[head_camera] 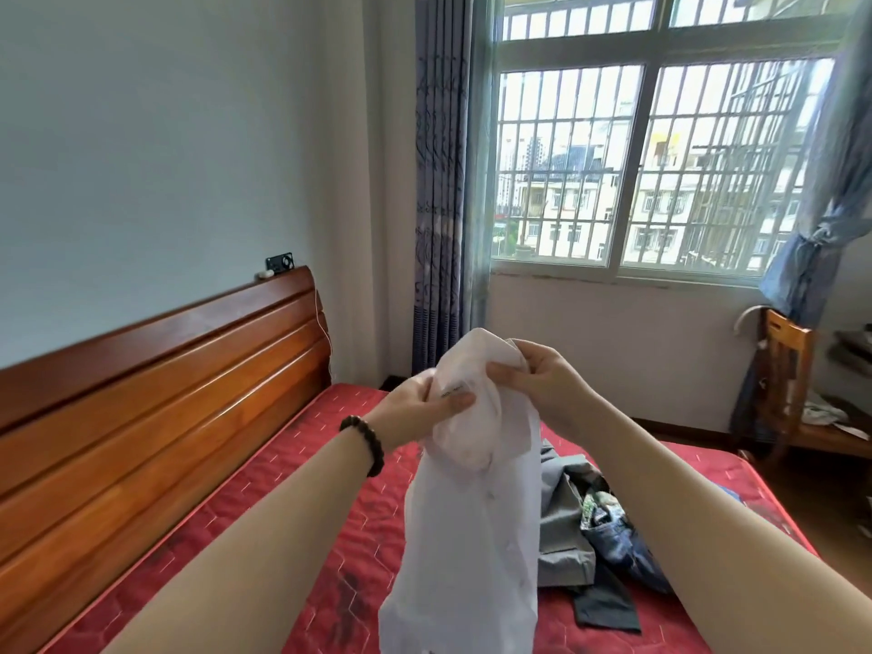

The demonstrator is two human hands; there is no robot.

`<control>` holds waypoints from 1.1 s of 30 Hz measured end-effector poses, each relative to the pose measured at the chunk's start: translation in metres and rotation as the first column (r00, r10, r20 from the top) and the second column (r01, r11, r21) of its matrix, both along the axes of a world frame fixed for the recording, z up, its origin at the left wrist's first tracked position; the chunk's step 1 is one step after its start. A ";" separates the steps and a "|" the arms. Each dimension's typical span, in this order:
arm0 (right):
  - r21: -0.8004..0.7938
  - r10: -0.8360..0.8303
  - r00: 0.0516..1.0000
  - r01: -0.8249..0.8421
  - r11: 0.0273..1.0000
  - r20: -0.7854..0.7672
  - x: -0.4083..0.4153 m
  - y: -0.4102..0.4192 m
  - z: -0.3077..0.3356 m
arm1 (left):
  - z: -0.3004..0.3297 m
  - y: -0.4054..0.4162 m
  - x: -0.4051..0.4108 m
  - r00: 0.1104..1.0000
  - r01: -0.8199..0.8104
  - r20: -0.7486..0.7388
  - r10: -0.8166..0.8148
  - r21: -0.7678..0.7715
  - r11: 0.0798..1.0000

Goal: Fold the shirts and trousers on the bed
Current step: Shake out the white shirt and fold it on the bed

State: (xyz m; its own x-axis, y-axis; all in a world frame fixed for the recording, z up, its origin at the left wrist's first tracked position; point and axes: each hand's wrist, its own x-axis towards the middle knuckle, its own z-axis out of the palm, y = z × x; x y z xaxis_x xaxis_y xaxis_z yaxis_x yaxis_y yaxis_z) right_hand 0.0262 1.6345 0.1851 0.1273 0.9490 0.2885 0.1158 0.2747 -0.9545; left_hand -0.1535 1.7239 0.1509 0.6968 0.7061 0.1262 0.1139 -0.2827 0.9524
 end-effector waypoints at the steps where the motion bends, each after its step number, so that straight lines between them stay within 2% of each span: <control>1: 0.005 -0.012 1.000 0.012 1.000 0.005 0.003 -0.002 0.002 | -0.001 0.002 0.000 1.000 0.013 -0.004 -0.013 -0.016 1.000; 4: 0.001 -0.081 0.990 0.081 0.997 0.116 0.012 -0.006 0.008 | 0.001 0.003 0.004 0.999 -0.021 0.035 0.018 0.078 0.997; 7: 0.060 -0.148 0.951 0.136 0.989 0.272 0.016 -0.005 0.014 | 0.012 -0.001 0.012 0.993 -0.119 0.046 0.111 0.254 0.960; 9: 0.097 -0.186 0.900 0.161 0.982 0.394 0.016 -0.003 0.016 | 0.021 -0.003 0.017 0.984 -0.178 0.056 0.170 0.360 0.916; 11: 0.190 -0.294 0.823 0.229 0.955 0.486 0.017 -0.001 0.018 | 0.030 -0.001 0.017 0.977 -0.211 0.060 0.206 0.441 0.872; 13: 0.315 -0.410 0.778 0.284 0.906 0.477 0.019 -0.001 0.022 | 0.040 0.002 0.014 0.974 -0.208 0.039 0.222 0.537 0.818; 16: 0.373 -0.420 0.770 0.254 0.892 0.480 0.017 -0.003 0.030 | 0.055 0.009 0.003 0.974 -0.153 -0.038 0.224 0.616 0.773; 20: 0.291 -0.312 0.803 0.181 0.940 0.507 0.015 -0.002 0.037 | 0.069 0.013 -0.013 0.967 0.079 -0.250 0.059 0.510 0.856; 22: 0.262 -0.294 0.808 0.179 0.948 0.511 0.016 0.002 0.038 | 0.071 0.011 -0.020 0.955 0.143 -0.295 -0.006 0.444 0.884; 25: 0.250 -0.284 0.791 0.170 0.953 0.543 0.017 0.005 0.041 | 0.072 0.016 -0.031 0.951 0.164 -0.302 -0.060 0.332 0.929; 28: 0.215 -0.273 0.784 0.182 0.960 0.558 0.018 0.006 0.043 | 0.074 0.020 -0.037 0.978 0.098 -0.203 -0.056 0.200 0.975; 31: 0.153 -0.262 0.793 0.213 0.965 0.549 0.019 0.009 0.048 | 0.078 0.019 -0.036 0.989 0.022 -0.147 0.012 0.233 0.972; 33: 0.137 -0.272 0.794 0.236 0.962 0.544 0.019 0.009 0.051 | 0.082 0.018 -0.037 0.985 0.071 -0.171 -0.021 0.293 0.953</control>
State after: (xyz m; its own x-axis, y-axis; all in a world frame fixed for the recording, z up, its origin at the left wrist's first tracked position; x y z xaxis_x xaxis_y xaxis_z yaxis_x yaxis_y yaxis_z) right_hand 0.0455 1.6430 0.2360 0.1634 0.8839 0.4382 0.6919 0.2139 -0.6896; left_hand -0.1905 1.7418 0.2330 0.7565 0.6205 0.2065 0.2417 -0.5586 0.7934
